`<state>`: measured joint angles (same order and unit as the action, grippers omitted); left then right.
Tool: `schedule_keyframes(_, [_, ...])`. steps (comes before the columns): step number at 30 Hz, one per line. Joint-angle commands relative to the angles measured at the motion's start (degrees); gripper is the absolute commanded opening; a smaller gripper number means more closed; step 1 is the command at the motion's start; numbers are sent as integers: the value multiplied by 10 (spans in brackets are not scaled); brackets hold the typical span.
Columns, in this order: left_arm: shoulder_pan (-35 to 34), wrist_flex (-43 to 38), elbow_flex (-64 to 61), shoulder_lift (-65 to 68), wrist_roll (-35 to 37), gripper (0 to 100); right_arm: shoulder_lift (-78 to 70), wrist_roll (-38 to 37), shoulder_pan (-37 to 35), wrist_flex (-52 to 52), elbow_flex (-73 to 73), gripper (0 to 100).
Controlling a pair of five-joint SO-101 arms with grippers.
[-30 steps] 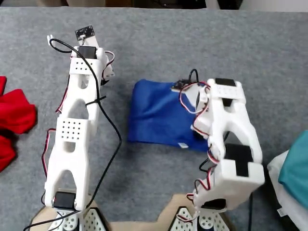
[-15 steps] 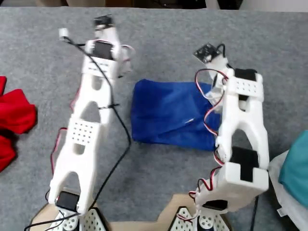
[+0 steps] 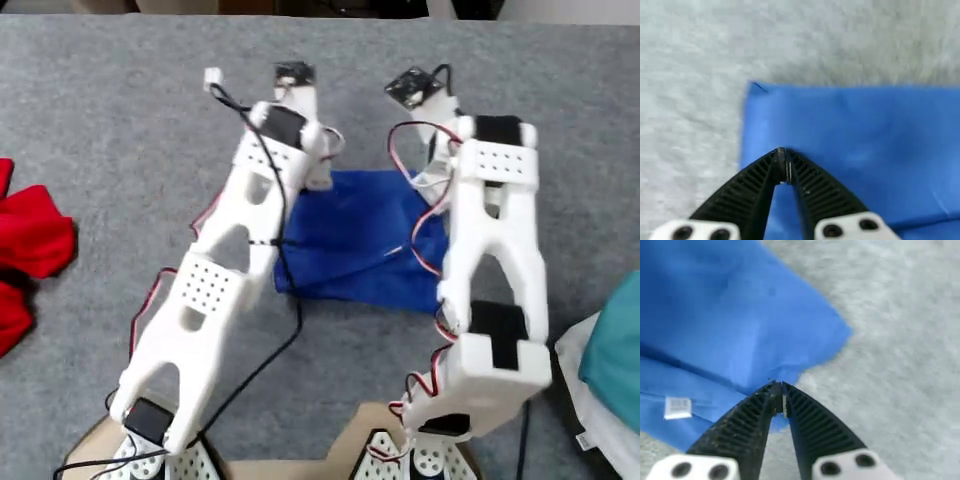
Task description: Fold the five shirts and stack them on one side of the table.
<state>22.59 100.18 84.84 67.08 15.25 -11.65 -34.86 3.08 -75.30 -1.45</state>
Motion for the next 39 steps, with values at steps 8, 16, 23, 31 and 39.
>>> schedule_keyframes(8, [-36, -69, 3, 63, -3, 19, -51, -1, -7, -8, 64, 5])
schedule_keyframes(16, [-53, -69, 25, 68, -3, 19, 33, -52, -6, -4, 213, 5])
schedule_keyframes(23, [-54, -69, 26, 68, -3, 19, 95, -85, 53, -3, 271, 5])
schedule_keyframes(31, [-54, -31, 87, 55, -3, 20, 158, -90, 82, -27, 116, 5])
schedule_keyframes(39, [-61, -11, 108, -5, -2, 20, -10, -4, -1, -96, -171, 5])
